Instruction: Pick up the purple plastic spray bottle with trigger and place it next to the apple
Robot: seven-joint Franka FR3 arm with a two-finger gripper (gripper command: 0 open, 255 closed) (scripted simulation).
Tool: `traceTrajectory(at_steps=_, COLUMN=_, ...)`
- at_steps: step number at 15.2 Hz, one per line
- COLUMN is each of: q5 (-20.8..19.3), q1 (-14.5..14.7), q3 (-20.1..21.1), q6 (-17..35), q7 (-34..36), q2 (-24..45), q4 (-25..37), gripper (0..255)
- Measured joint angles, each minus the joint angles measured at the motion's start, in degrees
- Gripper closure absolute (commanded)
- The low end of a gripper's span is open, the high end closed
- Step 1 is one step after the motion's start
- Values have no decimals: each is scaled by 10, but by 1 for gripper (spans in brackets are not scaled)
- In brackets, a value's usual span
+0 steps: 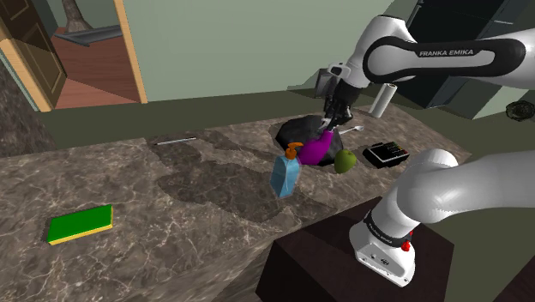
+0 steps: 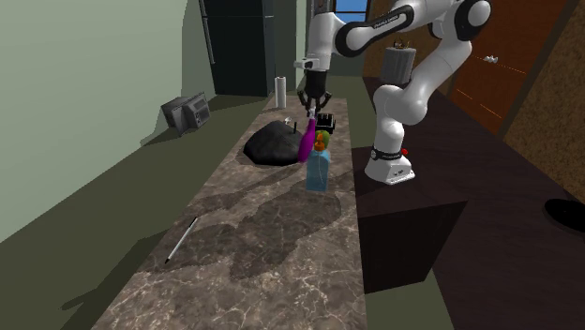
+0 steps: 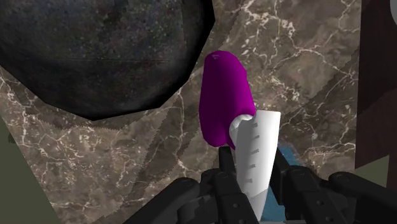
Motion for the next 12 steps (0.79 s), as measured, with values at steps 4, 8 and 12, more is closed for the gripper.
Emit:
traceTrajectory(at_steps=4, q5=-2, q1=0, q3=-4, q6=27, q7=-2, q2=8, q4=-19, gripper=255)
traceTrajectory(at_steps=8, q5=-2, q1=0, q3=-4, q6=32, q7=-2, q2=9, q4=-23, gripper=255)
traceTrajectory(at_steps=12, q5=-2, q1=0, q3=-4, q6=33, q7=-2, q2=9, q4=-23, gripper=0)
